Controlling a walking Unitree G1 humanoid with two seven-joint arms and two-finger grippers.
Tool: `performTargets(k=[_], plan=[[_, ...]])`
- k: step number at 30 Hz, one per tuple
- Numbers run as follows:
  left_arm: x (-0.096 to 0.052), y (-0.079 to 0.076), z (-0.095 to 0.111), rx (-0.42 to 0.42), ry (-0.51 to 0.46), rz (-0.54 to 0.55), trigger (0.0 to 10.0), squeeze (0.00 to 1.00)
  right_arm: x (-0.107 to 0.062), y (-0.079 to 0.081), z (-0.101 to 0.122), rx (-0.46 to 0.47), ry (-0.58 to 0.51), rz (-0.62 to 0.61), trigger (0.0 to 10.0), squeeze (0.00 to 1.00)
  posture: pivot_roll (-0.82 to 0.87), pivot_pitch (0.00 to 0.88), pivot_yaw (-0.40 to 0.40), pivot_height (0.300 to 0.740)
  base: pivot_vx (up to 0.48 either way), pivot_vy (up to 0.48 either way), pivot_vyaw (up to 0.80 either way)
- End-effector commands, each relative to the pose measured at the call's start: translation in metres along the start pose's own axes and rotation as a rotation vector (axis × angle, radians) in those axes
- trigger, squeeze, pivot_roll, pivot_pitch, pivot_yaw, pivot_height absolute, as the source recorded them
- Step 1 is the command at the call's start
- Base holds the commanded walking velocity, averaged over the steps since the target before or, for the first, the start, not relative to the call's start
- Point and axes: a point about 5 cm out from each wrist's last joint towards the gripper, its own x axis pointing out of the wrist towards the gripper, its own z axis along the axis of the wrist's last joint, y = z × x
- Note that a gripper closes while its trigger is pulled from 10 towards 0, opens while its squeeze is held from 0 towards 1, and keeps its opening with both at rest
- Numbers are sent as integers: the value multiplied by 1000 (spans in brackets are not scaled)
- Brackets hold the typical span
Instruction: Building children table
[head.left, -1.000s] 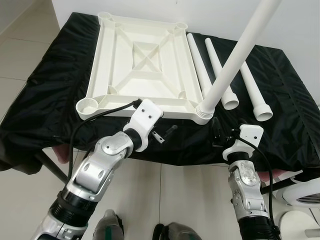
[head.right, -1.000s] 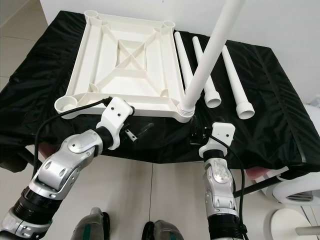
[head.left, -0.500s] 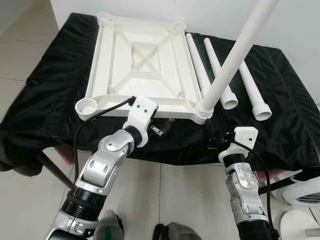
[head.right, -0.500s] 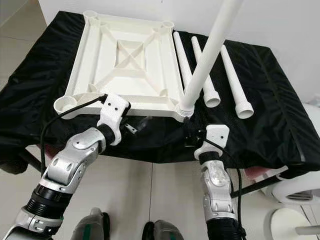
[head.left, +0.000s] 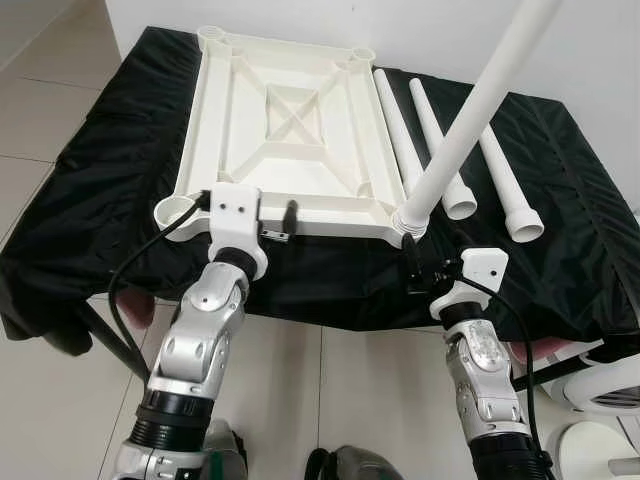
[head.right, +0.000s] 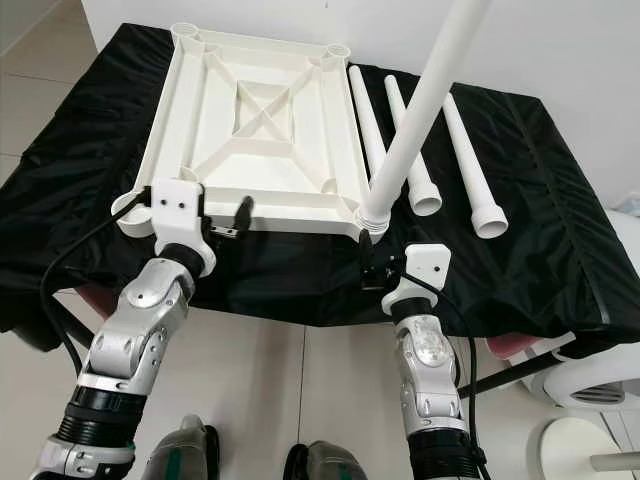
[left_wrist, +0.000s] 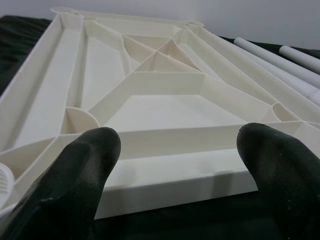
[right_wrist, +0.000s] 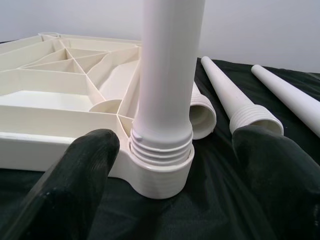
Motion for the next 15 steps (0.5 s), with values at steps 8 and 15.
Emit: performTargets(k=[8, 15], plan=[[-2, -6, 6, 146, -56, -52, 10000, 0, 9, -9, -1, 25, 13, -48, 10000, 0, 114, 88, -134, 740, 0, 0, 0], [4, -3, -2, 218, -5, -86, 10000, 0, 13, -6, 0, 29, 8, -45, 10000, 0, 120, 102, -136, 740, 0, 0, 0]])
